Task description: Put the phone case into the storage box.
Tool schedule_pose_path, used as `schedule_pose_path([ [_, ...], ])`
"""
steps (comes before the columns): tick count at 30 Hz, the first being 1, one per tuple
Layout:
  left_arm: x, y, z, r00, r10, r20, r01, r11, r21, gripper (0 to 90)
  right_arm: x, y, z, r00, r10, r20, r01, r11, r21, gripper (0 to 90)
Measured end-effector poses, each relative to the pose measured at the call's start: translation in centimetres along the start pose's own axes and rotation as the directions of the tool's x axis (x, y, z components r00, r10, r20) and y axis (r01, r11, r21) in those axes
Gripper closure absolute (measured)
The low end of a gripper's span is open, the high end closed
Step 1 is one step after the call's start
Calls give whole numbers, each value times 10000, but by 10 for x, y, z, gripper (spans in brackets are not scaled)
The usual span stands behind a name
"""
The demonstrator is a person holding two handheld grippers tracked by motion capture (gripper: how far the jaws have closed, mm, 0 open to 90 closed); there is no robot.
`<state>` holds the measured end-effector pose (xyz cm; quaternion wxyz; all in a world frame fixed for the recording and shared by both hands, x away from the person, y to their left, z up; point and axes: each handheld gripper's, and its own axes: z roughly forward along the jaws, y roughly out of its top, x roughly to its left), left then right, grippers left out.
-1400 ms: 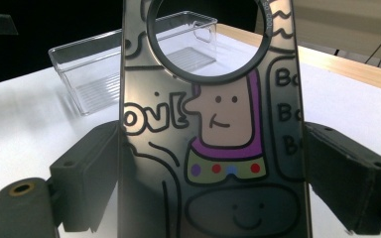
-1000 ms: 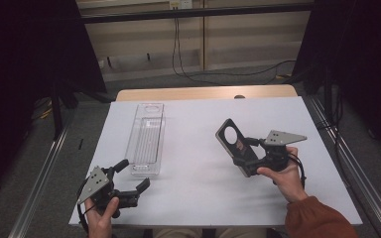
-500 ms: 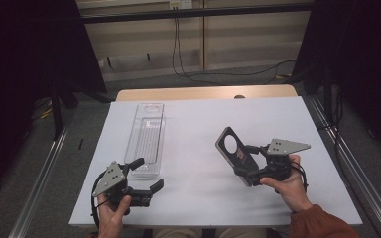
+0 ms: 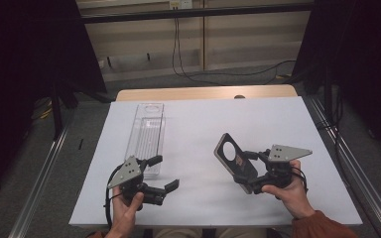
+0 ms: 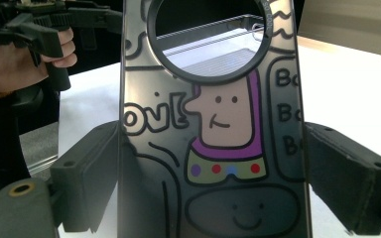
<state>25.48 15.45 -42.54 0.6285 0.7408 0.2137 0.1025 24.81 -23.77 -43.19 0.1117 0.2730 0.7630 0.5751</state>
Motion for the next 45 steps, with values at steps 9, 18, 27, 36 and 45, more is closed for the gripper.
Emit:
schedule_pose_path([
  [9,1,7,19,9975,264,662,-279,9994,223,38,4,2,1,9992,50,-387,-55,9999,-123,121],
  [18,0,18,45,9826,257,1841,-270,9996,50,28,6,3,5,9980,-128,-620,124,9999,-65,121],
  [27,-4,40,68,9600,841,2671,-835,9964,-137,14,7,6,2,9966,-232,-786,215,9995,-227,121],
  [36,3,40,94,9296,800,3597,-792,9967,-172,23,4,5,0,9954,-224,-927,194,9993,-329,121],
  [45,3,36,102,9046,786,4190,-676,9969,-411,15,6,3,5,9916,-183,-1280,150,9995,-267,121],
])
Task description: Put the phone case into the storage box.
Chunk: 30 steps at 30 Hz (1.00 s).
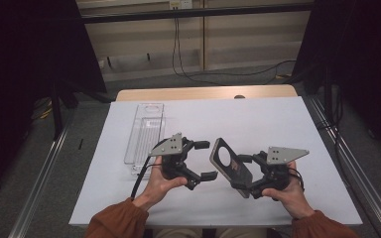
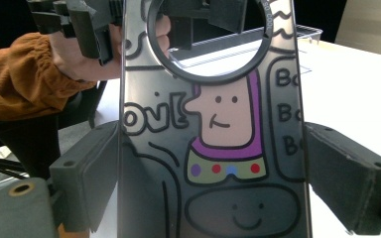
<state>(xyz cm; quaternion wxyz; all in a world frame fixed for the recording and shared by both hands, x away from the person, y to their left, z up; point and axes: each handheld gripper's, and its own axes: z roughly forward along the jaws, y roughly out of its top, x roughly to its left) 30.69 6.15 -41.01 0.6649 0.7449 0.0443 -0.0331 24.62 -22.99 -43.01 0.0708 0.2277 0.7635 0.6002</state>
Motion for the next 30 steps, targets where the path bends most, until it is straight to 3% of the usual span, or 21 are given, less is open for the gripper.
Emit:
schedule_pose_path([
  [7,2,0,4,9998,-12,203,17,9997,-255,10,0,2,-1,9998,41,-209,-44,9999,-141,121],
  [11,5,-1,9,9998,-11,202,15,9998,-175,9,1,2,0,9996,8,-281,-12,9999,-151,121],
  [14,6,-3,14,9989,64,469,-57,9999,-162,8,1,2,0,9994,-5,-353,0,9999,-115,121],
  [18,6,-3,16,9990,136,419,-133,9999,-81,8,1,1,2,9990,-38,-439,38,10000,-13,121],
  [25,5,-4,18,9976,-14,689,20,10000,-82,10,3,0,5,9981,-5,-617,15,9999,164,121],
  [30,4,-4,20,9954,119,954,-119,9999,-7,28,3,0,8,9971,-30,-759,50,9997,259,121],
])
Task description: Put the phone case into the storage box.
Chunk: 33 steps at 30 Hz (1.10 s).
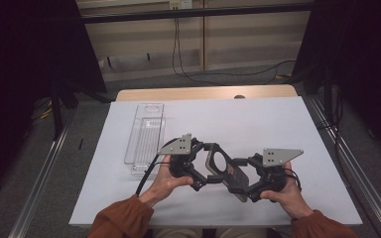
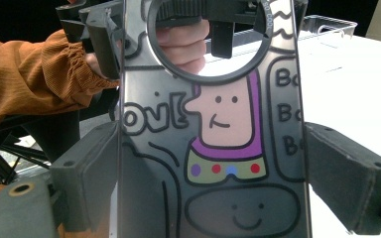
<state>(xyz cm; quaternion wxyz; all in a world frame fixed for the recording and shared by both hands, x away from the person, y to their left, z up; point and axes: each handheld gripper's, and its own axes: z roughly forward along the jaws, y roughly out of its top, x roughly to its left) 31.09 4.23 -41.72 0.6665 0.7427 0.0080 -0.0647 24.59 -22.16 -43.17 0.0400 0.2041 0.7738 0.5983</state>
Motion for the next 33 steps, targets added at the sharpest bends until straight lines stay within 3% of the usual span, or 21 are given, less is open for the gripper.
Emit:
schedule_pose_path([
  [7,-1,1,2,9999,42,158,-42,10000,-29,53,1,0,1,9996,23,-284,-22,10000,62,121],
  [21,0,1,3,9996,18,287,-20,10000,66,77,-1,-2,3,9996,-12,-270,15,9999,104,120],
  [23,-1,1,4,9996,-144,248,145,9999,-15,80,-1,-2,3,9996,-29,-285,32,9999,116,120],
  [31,-2,4,4,9999,72,135,-75,9996,263,96,-1,0,1,9996,-235,-161,238,9995,200,118],
  [33,-3,5,4,10000,39,17,-39,9999,138,101,-1,1,0,9993,-341,-174,345,9991,263,116],
])
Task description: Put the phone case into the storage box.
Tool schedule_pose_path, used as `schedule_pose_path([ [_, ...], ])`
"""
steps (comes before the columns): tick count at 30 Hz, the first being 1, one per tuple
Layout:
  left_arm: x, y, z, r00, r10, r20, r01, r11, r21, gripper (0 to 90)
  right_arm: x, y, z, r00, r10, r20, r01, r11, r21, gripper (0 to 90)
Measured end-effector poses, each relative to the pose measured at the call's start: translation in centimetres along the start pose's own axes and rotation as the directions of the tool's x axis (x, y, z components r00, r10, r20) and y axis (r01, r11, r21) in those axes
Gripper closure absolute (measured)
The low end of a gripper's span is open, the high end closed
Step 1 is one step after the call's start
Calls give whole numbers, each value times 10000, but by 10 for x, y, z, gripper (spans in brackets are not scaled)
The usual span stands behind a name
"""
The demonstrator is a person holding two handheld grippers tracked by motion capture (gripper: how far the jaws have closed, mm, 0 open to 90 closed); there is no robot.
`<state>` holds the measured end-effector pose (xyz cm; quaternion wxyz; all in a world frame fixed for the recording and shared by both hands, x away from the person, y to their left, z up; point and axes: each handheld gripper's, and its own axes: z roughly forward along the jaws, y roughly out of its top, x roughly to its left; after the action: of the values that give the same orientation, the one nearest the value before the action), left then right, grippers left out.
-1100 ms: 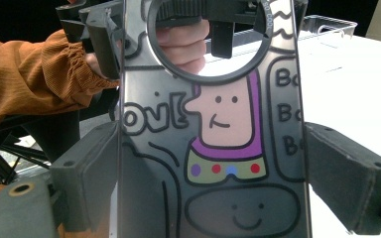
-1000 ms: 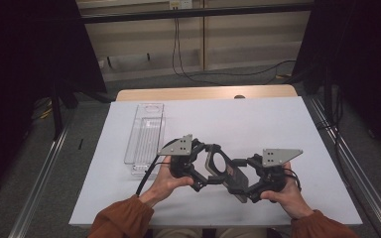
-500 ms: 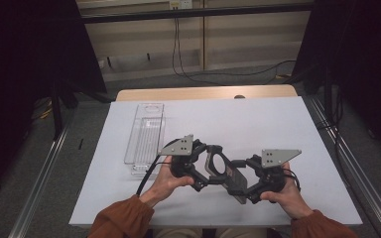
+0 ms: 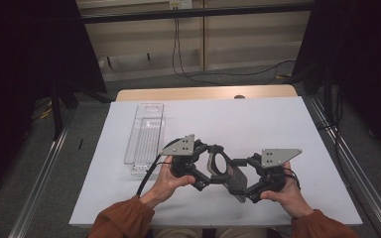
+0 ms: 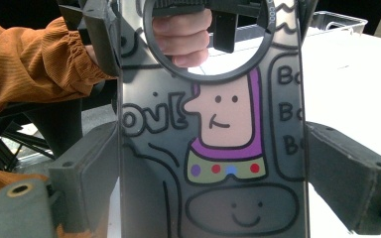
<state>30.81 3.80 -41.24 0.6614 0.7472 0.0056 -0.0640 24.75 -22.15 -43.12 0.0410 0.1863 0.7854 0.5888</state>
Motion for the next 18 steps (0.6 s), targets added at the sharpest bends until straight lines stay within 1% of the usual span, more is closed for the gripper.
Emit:
schedule_pose_path([
  [2,0,1,0,10000,-1,4,1,10000,13,103,0,0,0,10000,-11,-13,11,10000,-13,116],
  [3,-1,2,0,9999,7,113,-8,10000,79,107,0,1,0,10000,-36,26,36,10000,-22,115],
  [4,-1,2,0,9999,7,113,-8,10000,79,108,0,1,0,10000,-58,-50,58,10000,-15,114],
  [6,-1,2,0,10000,51,86,-52,9999,89,113,0,1,0,10000,-71,19,71,10000,15,113],
  [7,-1,2,0,9999,92,64,-94,9998,186,113,0,1,0,10000,-61,-13,61,9999,98,113],
  [8,-1,2,0,10000,88,13,-88,9998,152,115,0,1,1,9999,-153,33,153,9997,172,112],
  [9,-2,3,0,10000,84,15,-85,9995,295,118,1,1,2,9998,-172,67,170,9996,210,110],
  [10,-2,3,0,10000,84,15,-85,9995,295,119,1,1,2,9998,-172,67,170,9996,210,110],
  [11,-1,4,-1,9998,154,141,-160,9990,429,121,1,1,2,9998,-198,66,197,9996,212,110],
  [12,-1,5,-1,9998,121,183,-128,9992,375,121,1,1,2,9998,-198,66,197,9996,212,110],
  [13,-2,5,0,9999,129,73,-131,9994,335,122,1,1,3,9998,-203,28,202,9996,207,109],
  [14,-2,5,1,9999,112,81,-114,9995,289,123,1,1,3,9998,-204,34,203,9996,198,107],
  [15,-2,6,0,9998,193,32,-194,9986,494,125,0,1,3,9998,-197,5,197,9996,184,105],
  [16,-3,7,0,9997,186,162,-195,9982,572,127,1,1,4,9999,-170,-25,171,9997,172,102],
  [17,-3,7,0,9997,186,162,-195,9982,572,127,1,1,4,9999,-170,-25,171,9997,172,102],
  [18,-3,8,-1,9998,213,43,-215,9984,523,127,1,1,4,9998,-188,22,188,9997,159,100],
])
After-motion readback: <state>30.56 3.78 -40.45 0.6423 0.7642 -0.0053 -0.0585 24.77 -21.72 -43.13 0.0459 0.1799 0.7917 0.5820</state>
